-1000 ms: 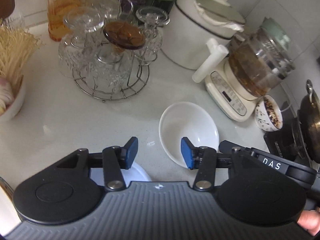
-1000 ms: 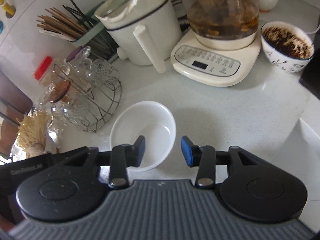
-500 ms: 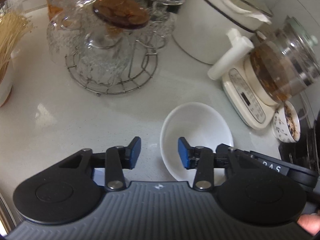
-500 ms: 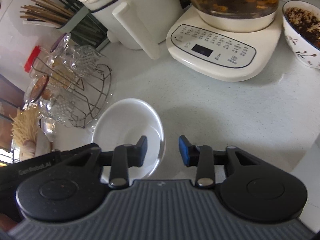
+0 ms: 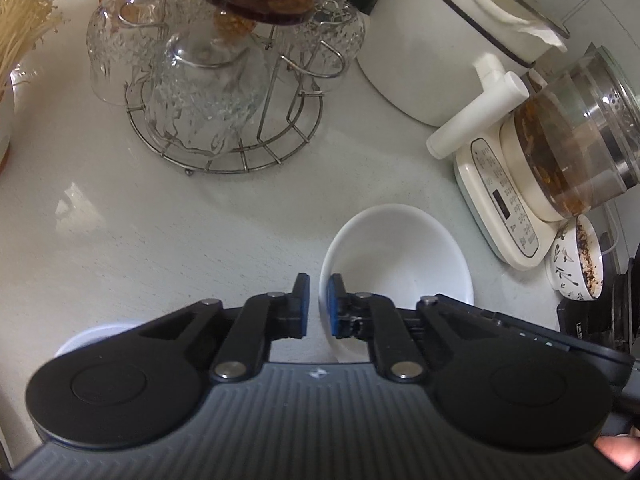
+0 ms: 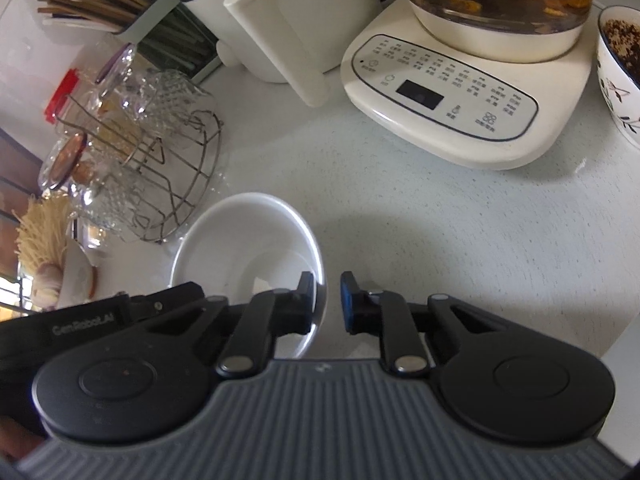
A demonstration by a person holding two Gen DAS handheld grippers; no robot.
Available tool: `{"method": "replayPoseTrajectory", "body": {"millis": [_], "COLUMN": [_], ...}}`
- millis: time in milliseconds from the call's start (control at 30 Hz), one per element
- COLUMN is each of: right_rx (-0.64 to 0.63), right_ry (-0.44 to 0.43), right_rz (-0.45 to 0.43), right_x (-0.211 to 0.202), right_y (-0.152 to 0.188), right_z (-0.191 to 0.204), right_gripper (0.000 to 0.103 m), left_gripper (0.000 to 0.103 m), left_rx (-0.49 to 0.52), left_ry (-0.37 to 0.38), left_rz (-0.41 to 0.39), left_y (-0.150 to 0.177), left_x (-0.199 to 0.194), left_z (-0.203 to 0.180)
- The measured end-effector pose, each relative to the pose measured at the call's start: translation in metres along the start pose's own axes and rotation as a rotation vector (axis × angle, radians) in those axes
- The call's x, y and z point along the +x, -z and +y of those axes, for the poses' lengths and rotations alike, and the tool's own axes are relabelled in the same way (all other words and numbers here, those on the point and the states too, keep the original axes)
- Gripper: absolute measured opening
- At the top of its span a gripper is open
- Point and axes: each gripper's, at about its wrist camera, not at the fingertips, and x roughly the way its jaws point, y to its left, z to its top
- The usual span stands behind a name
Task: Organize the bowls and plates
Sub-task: 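Carry the small white bowl into the blue bowls and open both grippers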
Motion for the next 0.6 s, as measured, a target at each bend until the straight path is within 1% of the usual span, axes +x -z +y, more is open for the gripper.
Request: {"method": "replayPoseTrajectory", "body": {"millis": [67, 267, 400, 500, 600], "right_rx": [-0.012, -0.015, -0.009, -0.002, -0.017], "right_ry": [-0.002, -0.006, -0.023, -0.042, -0.061], "right_rz": [0.003, 0.002, 0.001, -0.009, -0.021], "right_x": [0.000, -0.005, -0.015, -0.025, -0.034], "right_y": [0.000, 0.000, -0.001, -0.005, -0.007], "right_z": [0.002, 0.003, 0.006, 0.008, 0.015], "right_gripper": [0.010, 0.010, 0.010, 0.010, 0.010], "left_gripper": [0.009, 0.009, 0.009, 0.009, 0.009], "left_rx": [0.001, -0.003, -0.008, -0.049, -0.037], "left_ry": [0.007, 0.012, 0.021, 0.048, 0.046], "left_rz": [-0.006, -0.012, -0.037, -0.050, -0.077], "left_y": [0.001, 0.004, 0.004, 0.003, 0.003], "left_x": [-0.001, -0.006, -0.020, -0.032, -0.047], "left_z": [-0.001, -0.002, -0.004, -0.001, -0.004]}}
